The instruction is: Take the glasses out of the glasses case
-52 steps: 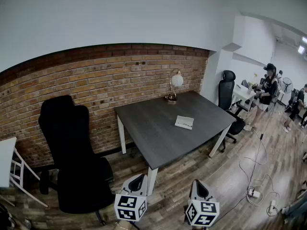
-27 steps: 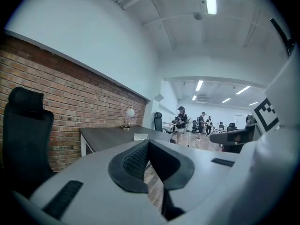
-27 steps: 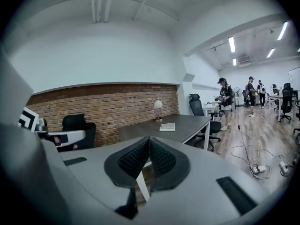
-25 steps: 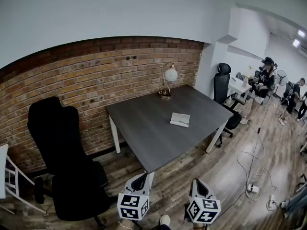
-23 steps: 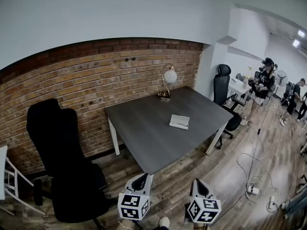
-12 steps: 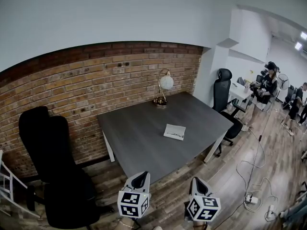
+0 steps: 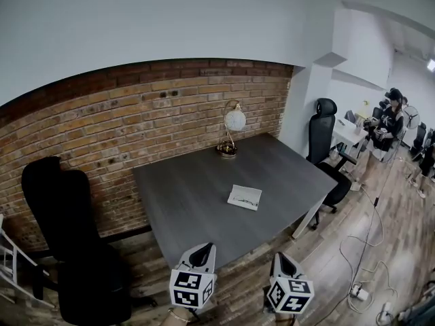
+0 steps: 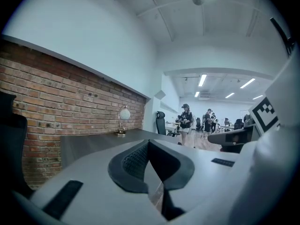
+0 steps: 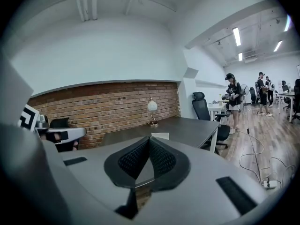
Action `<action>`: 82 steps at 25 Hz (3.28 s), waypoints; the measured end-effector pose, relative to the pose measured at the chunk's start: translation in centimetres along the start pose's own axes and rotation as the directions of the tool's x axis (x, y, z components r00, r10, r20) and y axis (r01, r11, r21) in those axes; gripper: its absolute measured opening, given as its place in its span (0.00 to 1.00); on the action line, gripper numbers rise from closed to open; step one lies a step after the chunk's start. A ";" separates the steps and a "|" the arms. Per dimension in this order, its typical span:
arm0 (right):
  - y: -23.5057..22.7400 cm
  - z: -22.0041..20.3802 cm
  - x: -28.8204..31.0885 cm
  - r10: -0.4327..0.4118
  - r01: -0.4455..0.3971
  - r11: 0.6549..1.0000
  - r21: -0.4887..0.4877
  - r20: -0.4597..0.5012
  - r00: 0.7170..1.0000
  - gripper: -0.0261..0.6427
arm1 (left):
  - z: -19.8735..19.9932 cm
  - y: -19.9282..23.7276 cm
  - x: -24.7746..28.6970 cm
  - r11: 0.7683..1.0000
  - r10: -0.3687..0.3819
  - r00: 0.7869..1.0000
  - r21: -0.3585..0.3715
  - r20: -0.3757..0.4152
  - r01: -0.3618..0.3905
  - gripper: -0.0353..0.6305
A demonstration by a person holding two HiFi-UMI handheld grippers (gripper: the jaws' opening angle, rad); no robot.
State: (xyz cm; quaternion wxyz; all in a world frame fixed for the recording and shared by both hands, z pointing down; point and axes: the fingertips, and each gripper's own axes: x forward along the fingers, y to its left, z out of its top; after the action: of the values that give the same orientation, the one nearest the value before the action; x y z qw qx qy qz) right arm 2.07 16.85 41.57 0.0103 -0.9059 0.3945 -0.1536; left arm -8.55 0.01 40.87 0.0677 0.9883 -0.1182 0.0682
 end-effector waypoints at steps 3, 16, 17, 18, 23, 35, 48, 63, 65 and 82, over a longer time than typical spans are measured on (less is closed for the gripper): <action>-1.4 0.2 1.4 0.006 -0.006 1.000 0.001 -0.005 1.000 0.09 | -0.2 -0.3 1.6 1.000 0.009 1.000 0.004 -0.007 -0.009 0.08; -4.2 -0.4 6.3 0.022 -0.020 0.999 0.042 -0.048 0.999 0.09 | -1.3 0.0 7.1 1.000 0.019 0.998 0.010 -0.062 -0.018 0.08; -4.4 -0.3 6.7 0.022 -0.020 0.999 0.043 -0.048 0.999 0.09 | -1.3 0.1 7.6 1.000 0.017 0.998 0.009 -0.062 -0.017 0.08; -4.6 -0.1 7.2 0.021 -0.019 0.999 0.042 -0.046 0.999 0.09 | -1.2 0.2 8.2 1.000 0.017 0.998 0.009 -0.060 -0.016 0.08; -5.6 1.2 10.0 0.022 -0.021 0.999 0.025 -0.033 0.999 0.09 | -0.2 1.1 11.8 1.000 0.013 0.999 -0.002 -0.033 -0.013 0.08; -8.9 5.2 18.3 0.007 -0.007 1.000 0.008 -0.018 1.000 0.09 | 2.5 2.8 21.4 1.000 -0.009 1.000 -0.012 -0.003 0.009 0.08; -9.3 7.7 28.3 0.055 -0.058 0.997 -0.049 -0.055 0.997 0.09 | 2.6 8.0 29.3 0.996 0.050 0.999 -0.077 -0.007 -0.051 0.08; -10.6 6.5 34.8 0.141 -0.146 0.989 -0.027 -0.148 0.979 0.09 | 0.4 10.1 31.9 0.981 0.168 0.982 -0.089 -0.087 -0.175 0.08; -10.4 6.7 36.1 0.184 -0.192 0.981 -0.035 -0.161 0.970 0.09 | 0.4 10.5 31.9 0.970 0.217 0.972 -0.096 -0.086 -0.225 0.08; -7.7 6.6 40.1 0.382 -0.401 0.915 -0.049 -0.222 0.897 0.09 | -1.2 11.8 29.9 0.889 0.426 0.897 -0.131 -0.120 -0.440 0.08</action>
State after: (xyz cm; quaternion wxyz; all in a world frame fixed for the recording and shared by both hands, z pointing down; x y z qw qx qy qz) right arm 35.13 -7.34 47.18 -0.0427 -0.7863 0.5744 -0.2235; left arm 17.22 -17.91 47.91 0.1323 0.9248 -0.3373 0.1159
